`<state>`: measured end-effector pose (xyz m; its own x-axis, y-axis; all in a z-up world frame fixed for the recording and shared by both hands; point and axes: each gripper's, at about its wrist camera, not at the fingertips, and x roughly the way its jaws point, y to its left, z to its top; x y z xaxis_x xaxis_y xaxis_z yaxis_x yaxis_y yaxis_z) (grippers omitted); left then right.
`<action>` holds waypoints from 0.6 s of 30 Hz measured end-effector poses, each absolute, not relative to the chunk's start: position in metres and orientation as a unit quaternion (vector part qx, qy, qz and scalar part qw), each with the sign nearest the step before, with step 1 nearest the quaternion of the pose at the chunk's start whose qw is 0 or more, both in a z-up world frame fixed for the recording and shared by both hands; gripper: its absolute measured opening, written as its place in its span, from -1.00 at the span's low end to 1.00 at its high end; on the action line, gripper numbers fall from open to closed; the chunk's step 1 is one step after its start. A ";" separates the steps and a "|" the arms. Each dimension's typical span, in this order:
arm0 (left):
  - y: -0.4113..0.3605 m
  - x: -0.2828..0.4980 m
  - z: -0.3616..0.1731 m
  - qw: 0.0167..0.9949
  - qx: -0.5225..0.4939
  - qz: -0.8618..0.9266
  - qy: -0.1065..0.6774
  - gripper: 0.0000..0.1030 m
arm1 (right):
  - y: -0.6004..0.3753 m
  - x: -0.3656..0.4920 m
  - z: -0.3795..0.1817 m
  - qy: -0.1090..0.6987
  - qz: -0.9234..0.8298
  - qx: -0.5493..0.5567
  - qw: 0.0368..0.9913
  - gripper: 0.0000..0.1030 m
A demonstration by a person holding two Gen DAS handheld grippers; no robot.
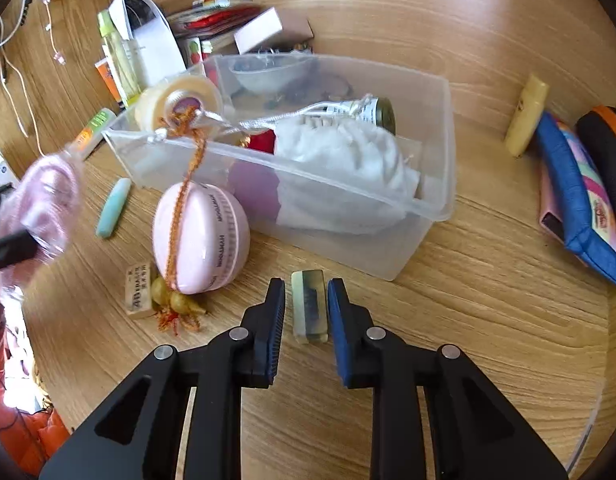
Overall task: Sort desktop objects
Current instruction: 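Carry the bagged rope and the small block over the clear box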
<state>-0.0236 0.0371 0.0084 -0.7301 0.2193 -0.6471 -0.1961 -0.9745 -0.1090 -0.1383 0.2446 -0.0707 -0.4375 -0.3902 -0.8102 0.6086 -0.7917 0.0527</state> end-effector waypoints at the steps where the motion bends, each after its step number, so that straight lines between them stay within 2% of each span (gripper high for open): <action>1: 0.036 -0.024 0.010 0.110 -0.346 0.932 -0.021 0.18 | 0.244 -0.139 -0.073 0.125 -0.838 0.439 0.297 -0.61; 5: 0.031 -0.027 0.015 0.109 -0.335 0.935 -0.031 0.18 | 0.245 -0.135 -0.072 0.125 -0.843 0.431 0.296 -0.71; 18: 0.022 -0.054 0.036 0.108 -0.310 0.944 -0.026 0.18 | 0.263 -0.107 0.001 0.102 -0.889 0.334 0.298 -0.71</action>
<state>-0.0536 0.0223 0.0363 -0.7850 0.2196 -0.5792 -0.1876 -0.9754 -0.1156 -0.1073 0.2629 0.0005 -0.5999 -0.4608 -0.6540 0.5974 -0.8017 0.0168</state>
